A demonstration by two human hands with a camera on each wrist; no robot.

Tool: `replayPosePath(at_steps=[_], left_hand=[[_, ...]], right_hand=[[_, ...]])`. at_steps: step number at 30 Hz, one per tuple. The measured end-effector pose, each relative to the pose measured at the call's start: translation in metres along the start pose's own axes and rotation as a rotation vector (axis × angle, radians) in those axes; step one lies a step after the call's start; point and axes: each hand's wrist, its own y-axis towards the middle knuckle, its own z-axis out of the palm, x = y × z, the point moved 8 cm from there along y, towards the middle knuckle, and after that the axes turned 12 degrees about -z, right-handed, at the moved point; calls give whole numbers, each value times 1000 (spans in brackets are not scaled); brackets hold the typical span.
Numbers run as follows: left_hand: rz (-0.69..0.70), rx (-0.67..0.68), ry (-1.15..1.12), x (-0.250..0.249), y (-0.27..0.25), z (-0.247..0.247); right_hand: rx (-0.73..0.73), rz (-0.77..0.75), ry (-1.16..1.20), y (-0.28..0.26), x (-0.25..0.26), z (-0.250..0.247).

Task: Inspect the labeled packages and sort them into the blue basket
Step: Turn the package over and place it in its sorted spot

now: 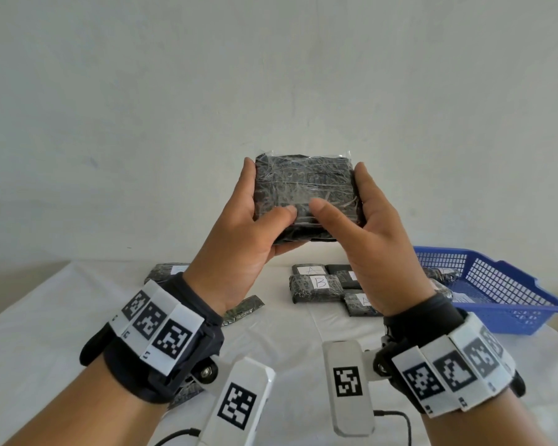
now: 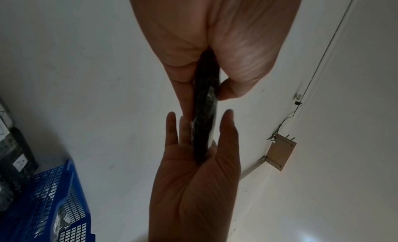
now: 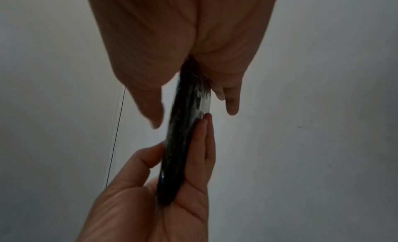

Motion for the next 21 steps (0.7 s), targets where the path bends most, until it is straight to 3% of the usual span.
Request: replayPosePath(at_steps=[8, 17, 21], left_hand=[[25, 2, -12, -4, -1, -2], [-45, 103, -64, 5, 4, -3], [-107, 146, -161, 5, 3, -4]], right_hand=[[65, 14, -75, 1, 4, 0], [127, 7, -109, 3, 7, -3], [-9, -65, -70, -2, 22, -15]])
